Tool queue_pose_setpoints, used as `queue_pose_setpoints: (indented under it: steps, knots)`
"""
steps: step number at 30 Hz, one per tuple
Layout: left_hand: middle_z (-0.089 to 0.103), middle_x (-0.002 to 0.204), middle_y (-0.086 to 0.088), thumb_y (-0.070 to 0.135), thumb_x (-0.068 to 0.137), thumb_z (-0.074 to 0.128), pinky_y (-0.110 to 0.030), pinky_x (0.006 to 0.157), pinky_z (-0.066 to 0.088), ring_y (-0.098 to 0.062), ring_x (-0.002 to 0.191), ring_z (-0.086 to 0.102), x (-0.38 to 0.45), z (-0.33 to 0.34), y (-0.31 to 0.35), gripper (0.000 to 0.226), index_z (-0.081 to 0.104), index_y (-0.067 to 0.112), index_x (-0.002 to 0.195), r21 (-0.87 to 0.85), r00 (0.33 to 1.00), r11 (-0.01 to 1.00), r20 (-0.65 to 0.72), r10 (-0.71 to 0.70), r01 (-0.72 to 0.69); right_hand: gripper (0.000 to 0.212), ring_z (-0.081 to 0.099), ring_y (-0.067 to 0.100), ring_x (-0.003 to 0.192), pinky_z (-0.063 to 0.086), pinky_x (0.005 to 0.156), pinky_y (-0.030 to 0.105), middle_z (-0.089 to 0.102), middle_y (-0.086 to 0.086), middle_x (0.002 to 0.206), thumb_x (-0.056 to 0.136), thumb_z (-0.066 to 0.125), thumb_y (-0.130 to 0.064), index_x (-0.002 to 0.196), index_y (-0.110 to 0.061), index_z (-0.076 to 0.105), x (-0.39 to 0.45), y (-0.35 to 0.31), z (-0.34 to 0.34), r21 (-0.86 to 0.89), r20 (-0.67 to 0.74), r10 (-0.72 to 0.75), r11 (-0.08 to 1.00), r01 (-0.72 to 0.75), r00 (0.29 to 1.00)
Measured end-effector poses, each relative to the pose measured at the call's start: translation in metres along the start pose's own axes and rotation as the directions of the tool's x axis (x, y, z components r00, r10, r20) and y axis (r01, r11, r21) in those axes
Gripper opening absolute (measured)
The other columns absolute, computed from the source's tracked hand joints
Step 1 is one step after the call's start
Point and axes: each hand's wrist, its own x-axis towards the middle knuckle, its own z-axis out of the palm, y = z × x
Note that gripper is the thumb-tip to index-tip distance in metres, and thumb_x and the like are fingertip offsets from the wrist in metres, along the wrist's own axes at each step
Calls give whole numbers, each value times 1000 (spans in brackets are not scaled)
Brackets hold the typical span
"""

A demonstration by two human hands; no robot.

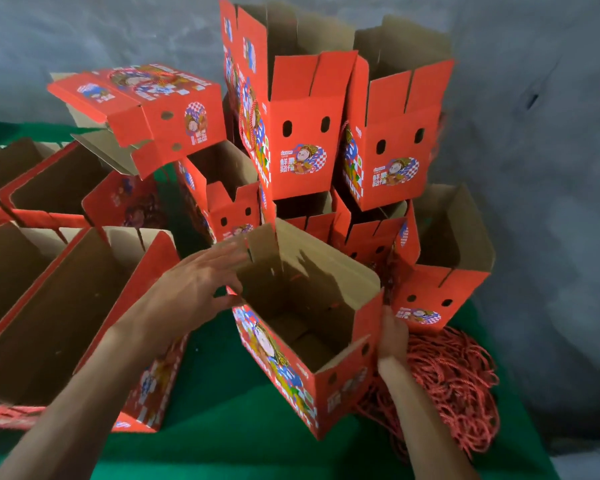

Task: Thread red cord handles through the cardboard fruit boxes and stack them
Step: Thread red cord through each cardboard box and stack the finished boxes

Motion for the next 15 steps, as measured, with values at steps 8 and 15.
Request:
queue_pose_setpoints:
  steps: [8, 15]
  knots:
    - [72, 107, 16, 46, 95, 60, -32, 76, 54, -8, 94, 67, 12, 4, 36, 17, 69, 33, 102, -43, 996, 995, 8, -91, 91, 24, 65, -1, 87, 46, 74, 10, 71, -19, 92, 109, 51, -28, 102, -22, 73, -25, -1, -21, 53, -82, -207, 976, 212, 975]
    - [71, 106, 8, 36, 94, 54, -40, 75, 56, -25, 94, 68, 19, 9, 62, 23, 61, 32, 116, 38, 995, 995, -49, -87, 89, 23, 37, 12, 53, 28, 46, 27, 48, -8, 62, 103, 52, -16, 83, -14, 62, -46, -23, -25, 154, -31, -302, 941, 303, 953]
